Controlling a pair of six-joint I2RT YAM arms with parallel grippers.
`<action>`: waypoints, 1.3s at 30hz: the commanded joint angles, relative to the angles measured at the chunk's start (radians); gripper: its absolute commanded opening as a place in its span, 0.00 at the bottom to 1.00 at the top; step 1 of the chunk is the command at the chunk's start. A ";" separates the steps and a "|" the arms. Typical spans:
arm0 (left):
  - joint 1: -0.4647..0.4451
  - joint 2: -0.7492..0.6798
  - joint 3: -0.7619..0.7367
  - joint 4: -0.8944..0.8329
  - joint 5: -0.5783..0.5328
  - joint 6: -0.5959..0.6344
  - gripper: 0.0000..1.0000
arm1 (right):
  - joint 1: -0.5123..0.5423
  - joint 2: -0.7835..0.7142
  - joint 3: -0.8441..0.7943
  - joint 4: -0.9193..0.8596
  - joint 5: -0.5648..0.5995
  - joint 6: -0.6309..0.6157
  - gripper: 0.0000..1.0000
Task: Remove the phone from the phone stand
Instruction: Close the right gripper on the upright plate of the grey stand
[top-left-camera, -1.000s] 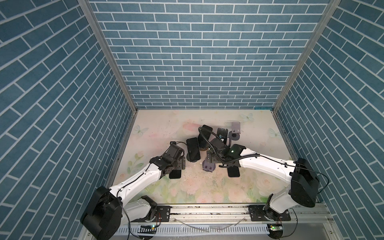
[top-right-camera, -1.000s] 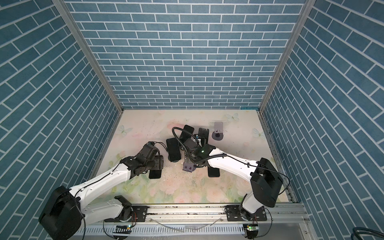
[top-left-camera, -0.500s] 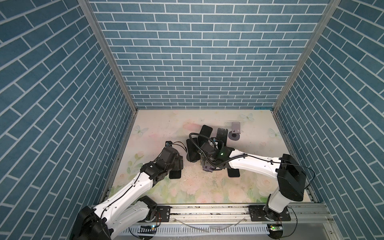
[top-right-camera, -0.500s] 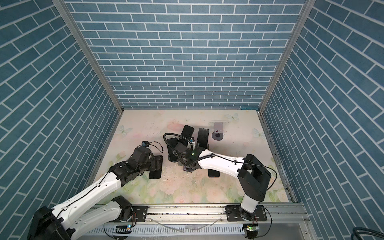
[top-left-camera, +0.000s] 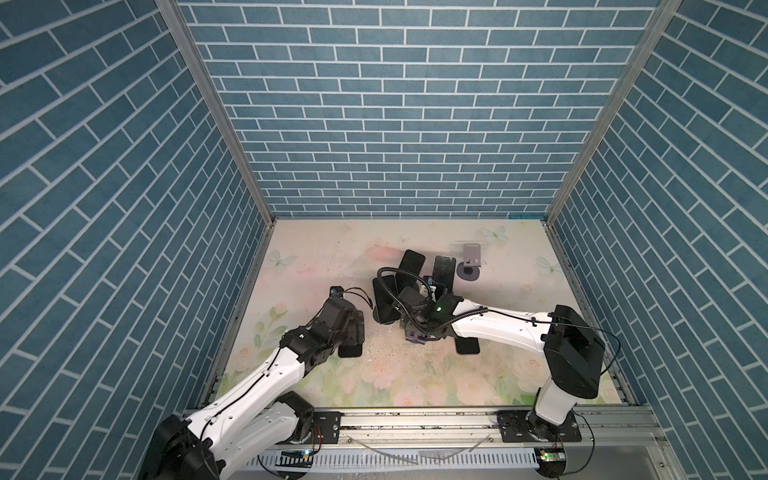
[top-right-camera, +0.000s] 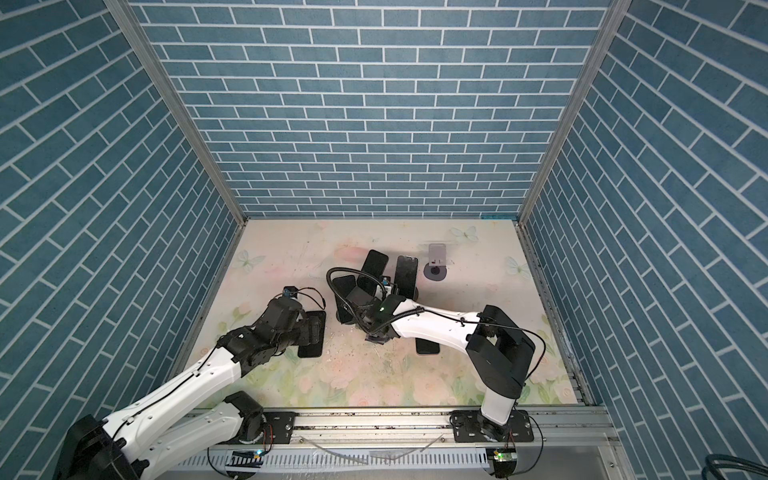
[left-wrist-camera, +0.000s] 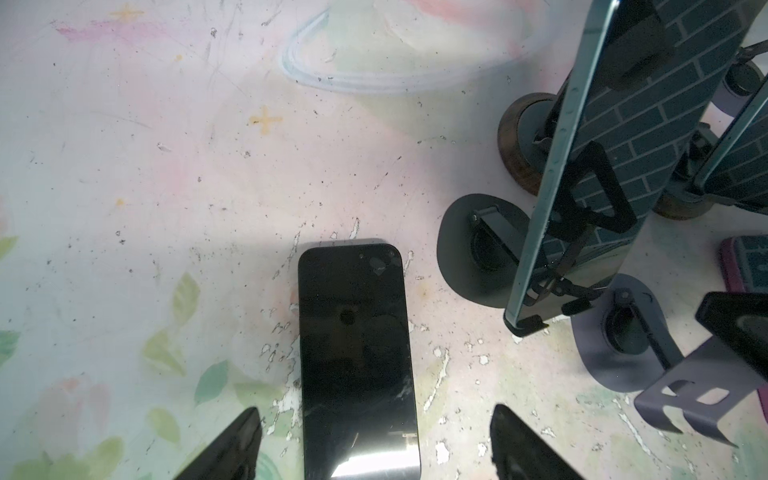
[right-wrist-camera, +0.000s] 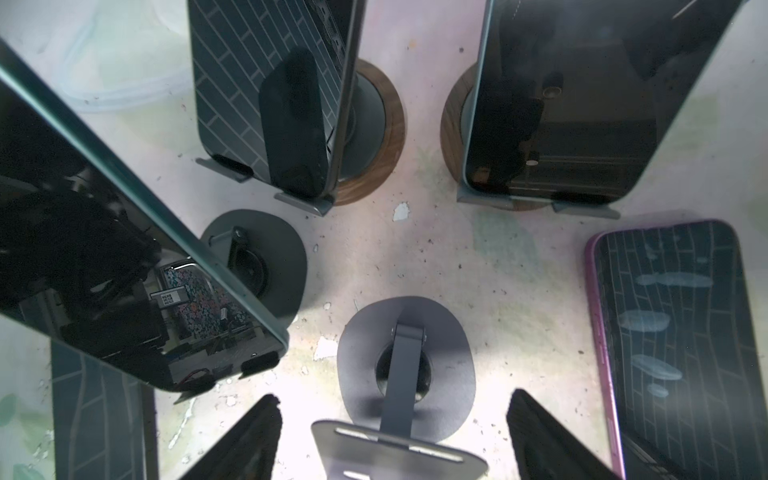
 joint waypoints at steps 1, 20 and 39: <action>0.005 -0.020 -0.017 -0.010 -0.014 0.012 0.87 | 0.007 0.019 -0.017 -0.034 0.001 0.075 0.81; 0.006 -0.026 -0.031 0.007 -0.019 0.028 0.87 | 0.007 -0.011 -0.004 -0.061 0.001 0.030 0.52; 0.006 -0.017 -0.006 -0.011 -0.048 0.022 0.87 | -0.159 -0.259 -0.066 -0.166 -0.035 -0.188 0.49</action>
